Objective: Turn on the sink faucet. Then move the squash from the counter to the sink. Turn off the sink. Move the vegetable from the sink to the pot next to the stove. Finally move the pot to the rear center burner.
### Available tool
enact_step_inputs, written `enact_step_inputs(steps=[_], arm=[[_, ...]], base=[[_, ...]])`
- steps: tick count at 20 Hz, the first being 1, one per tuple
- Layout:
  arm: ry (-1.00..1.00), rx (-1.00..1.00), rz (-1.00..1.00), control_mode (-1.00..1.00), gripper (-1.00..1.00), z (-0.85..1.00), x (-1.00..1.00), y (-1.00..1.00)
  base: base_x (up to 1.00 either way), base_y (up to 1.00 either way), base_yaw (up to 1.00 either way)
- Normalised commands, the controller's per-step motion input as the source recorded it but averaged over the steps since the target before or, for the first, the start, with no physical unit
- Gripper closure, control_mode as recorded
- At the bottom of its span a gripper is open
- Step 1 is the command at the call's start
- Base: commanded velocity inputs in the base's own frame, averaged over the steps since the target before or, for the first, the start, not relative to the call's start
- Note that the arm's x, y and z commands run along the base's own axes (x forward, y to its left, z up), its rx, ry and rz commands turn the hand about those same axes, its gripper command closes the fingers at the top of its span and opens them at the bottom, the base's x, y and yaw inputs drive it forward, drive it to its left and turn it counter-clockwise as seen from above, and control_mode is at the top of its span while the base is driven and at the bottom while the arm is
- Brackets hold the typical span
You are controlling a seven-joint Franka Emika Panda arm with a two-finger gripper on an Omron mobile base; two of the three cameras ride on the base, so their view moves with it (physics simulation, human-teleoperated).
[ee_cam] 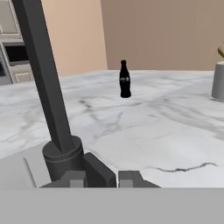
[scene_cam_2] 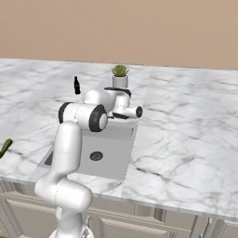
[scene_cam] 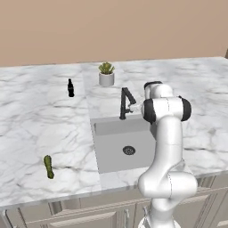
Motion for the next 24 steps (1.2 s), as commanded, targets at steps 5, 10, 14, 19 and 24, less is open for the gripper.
enact_step_inputs(steps=[5, 10, 14, 19, 24], arm=[[0.00, 0.08, -0.02, -1.00, 1.00, -0.36, 0.00, -0.77], [0.00, 0.07, -0.01, -1.00, 1.00, -0.40, 0.00, -0.76], [0.01, 0.04, 0.00, -1.00, 1.00, -0.48, 0.00, -0.70], [0.05, 0.04, 0.00, -1.00, 1.00, -0.46, -0.01, -0.63], [0.08, 0.04, 0.00, -1.00, 1.00, -0.45, -0.04, -0.58]], base=[[0.00, 0.00, 0.00], [0.00, 0.00, 0.00], [0.00, 0.00, 0.00], [0.00, 0.00, 0.00], [0.00, 0.00, 0.00]])
